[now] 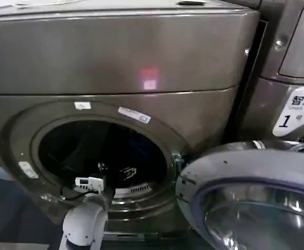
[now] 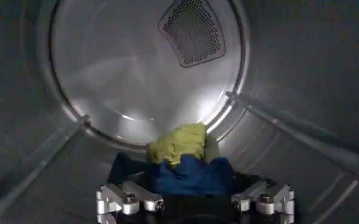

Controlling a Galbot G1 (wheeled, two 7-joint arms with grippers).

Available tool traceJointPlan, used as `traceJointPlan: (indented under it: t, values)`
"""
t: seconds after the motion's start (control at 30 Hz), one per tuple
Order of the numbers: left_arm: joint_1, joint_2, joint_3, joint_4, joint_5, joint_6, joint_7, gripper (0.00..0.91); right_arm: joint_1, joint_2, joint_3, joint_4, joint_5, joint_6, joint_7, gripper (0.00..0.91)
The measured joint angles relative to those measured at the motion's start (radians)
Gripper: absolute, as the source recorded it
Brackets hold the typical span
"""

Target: Grasp the clothes from the dryer.

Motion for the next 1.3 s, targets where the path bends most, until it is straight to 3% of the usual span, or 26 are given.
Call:
traceJointPlan:
  t: [0.33,1.13,1.3]
  values:
    - [-0.081,-0.012,0.001,0.123,0.020,0.000,0.010,0.907,0.005,-0.002,-0.009,0.007,-0.004,0.000,-0.005,0.907]
    - [-0.499,-0.060,-0.004,0.675,0.050,-0.001,-0.001,0.907,0.009,-0.008,-0.021,-0.004,-0.019,0.007,-0.008,0.907]
    - [-0.560,-0.067,-0.004,0.758,0.078,-0.041,0.012,0.907,0.009,-0.005,-0.024,-0.003,-0.022,0.011,-0.008,0.907]
